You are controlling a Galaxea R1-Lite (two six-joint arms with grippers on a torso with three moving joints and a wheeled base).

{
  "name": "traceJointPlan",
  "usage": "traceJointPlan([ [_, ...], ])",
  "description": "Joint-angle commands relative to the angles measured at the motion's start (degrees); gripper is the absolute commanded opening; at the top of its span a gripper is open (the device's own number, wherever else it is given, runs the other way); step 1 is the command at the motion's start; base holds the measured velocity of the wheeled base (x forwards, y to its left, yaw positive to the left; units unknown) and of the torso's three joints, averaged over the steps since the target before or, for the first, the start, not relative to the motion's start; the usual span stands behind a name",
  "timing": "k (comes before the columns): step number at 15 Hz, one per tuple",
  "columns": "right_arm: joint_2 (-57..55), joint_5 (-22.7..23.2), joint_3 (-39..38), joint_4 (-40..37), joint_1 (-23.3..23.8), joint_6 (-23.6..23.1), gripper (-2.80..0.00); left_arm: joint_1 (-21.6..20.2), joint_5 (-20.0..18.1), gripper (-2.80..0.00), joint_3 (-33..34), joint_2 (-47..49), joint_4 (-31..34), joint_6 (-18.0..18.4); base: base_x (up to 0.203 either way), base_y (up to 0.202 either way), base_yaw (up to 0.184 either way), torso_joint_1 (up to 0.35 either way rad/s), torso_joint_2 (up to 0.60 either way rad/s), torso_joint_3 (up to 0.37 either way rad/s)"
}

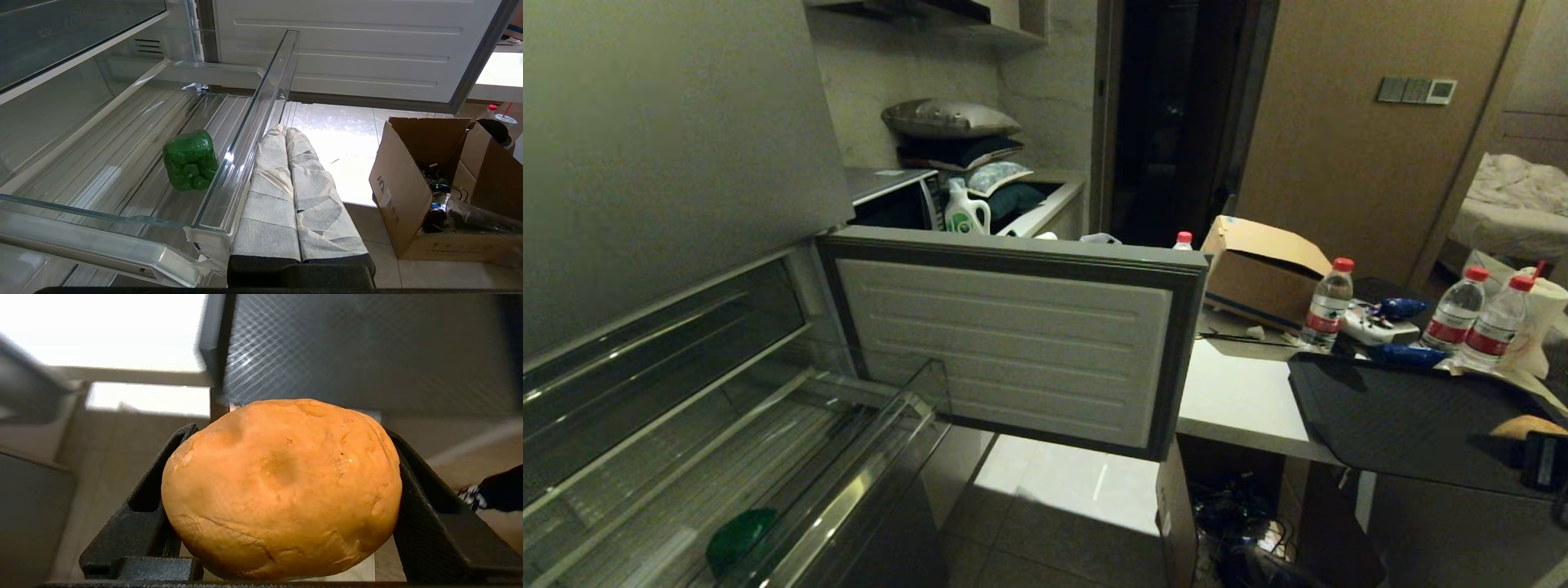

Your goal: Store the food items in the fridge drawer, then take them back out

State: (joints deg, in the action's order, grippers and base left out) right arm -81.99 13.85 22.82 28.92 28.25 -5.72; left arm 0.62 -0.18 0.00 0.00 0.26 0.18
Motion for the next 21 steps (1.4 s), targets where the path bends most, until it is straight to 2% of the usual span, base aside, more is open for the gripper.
traceJointPlan([
  [1, 24.02, -0.53, -11.74, 0.32, -0.59, 0.75, -2.8, -0.01, 0.01, -2.8, 0.0, 0.09, 0.0, -0.01, 0.0, 0.0, 0.0, 0.0, 0.0, 0.0],
  [3, 35.84, -2.67, -18.91, -1.57, -4.64, 2.12, -2.8, -0.01, 0.01, -2.8, 0.0, 0.09, 0.0, -0.01, 0.0, 0.0, 0.0, 0.0, 0.0, 0.0],
  [4, 40.76, -4.61, -21.08, -4.06, -9.14, 3.35, -2.8, -0.01, 0.01, -2.8, 0.0, 0.09, 0.0, -0.01, 0.0, 0.0, 0.0, 0.0, 0.0, 0.0],
  [6, 49.01, -7.52, -23.26, -9.74, -17.5, 4.95, -2.8, -0.01, 0.01, -2.8, 0.0, 0.09, 0.0, -0.01, 0.0, 0.0, 0.0, 0.0, 0.0, 0.0],
  [8, 56.09, -9.48, -24.13, -15.37, -22.01, 4.96, -2.8, -0.01, 0.01, -2.8, 0.0, 0.09, 0.0, -0.01, 0.0, 0.0, 0.0, 0.0, 0.0, 0.0],
  [12, 68.94, -13.44, -24.54, -23.79, -25.52, 2.96, -2.8, -0.01, 0.01, -2.8, 0.0, 0.09, 0.0, -0.01, 0.0, 0.0, 0.0, 0.0, 0.0, 0.0],
  [16, 80.51, -13.68, -24.58, -24.31, -27.27, 2.42, -2.8, -0.01, 0.01, -2.8, 0.0, 0.09, 0.0, -0.01, 0.0, 0.0, 0.0, 0.0, 0.0, 0.0],
  [21, 82.07, -14.11, -24.58, -24.35, -27.74, 4.14, -2.8, -0.01, 0.01, -2.8, 0.0, 0.09, 0.0, -0.01, 0.0, 0.0, 0.0, 0.0, 0.0, 0.0],
])
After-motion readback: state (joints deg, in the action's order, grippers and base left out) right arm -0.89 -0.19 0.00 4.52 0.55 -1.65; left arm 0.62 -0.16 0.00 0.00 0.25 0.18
